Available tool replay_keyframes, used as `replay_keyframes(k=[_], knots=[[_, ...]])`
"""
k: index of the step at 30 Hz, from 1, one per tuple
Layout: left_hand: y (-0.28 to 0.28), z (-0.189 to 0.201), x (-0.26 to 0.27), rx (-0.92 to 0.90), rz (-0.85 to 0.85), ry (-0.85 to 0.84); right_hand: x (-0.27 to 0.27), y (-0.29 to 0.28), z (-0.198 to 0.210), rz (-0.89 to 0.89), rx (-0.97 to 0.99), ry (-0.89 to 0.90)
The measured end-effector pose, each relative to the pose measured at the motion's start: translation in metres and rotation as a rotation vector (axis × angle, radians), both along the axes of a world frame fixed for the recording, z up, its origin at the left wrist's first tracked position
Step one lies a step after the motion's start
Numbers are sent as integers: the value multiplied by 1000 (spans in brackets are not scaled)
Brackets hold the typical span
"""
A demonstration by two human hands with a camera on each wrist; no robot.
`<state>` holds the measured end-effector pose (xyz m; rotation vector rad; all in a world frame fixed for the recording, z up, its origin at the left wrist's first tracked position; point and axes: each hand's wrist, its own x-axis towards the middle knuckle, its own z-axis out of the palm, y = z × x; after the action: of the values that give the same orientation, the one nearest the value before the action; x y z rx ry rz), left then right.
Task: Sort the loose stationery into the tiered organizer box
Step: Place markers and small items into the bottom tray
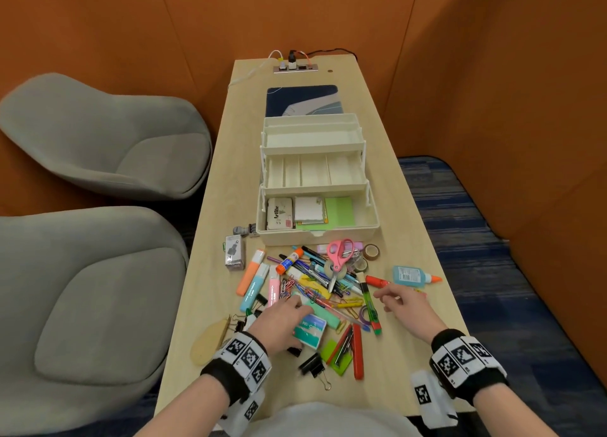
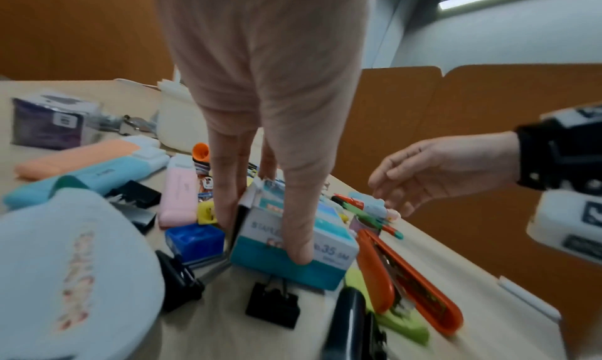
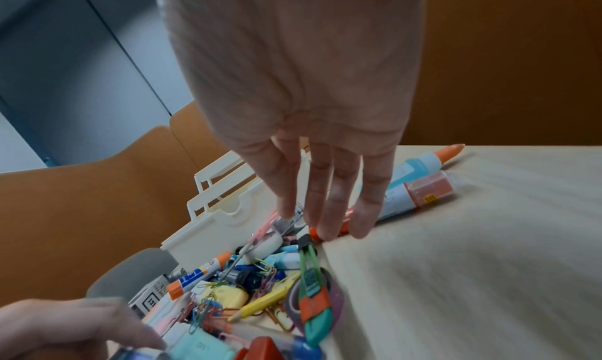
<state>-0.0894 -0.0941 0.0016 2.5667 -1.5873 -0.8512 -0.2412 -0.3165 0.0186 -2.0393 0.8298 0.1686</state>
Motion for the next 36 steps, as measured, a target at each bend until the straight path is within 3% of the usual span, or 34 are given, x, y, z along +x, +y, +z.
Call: replay_keyframes(k=[8,12,17,23,26,29,31,36], knots=[[19,31,29,-318,392,246,2,-12,-9,-54,-73,63],[23,49,47,-464,577,221,20,0,-15,43,-154,234],[23,51,61,-519,618,182,37,18,-22,144,-243,378],[19,49,61,-549,634,203,32,-7,-10,33,-110,263],[20,48,61,-576,662,214,22,-32,0,-160,49,109],[24,48,60,-585,678,223,11,-49,7,-250,12,95],[28,48,60,-592,692,218,5,-48,5,-139,-27,125],[40,47,58,-606,741,205,0,1,2,330,-53,283]])
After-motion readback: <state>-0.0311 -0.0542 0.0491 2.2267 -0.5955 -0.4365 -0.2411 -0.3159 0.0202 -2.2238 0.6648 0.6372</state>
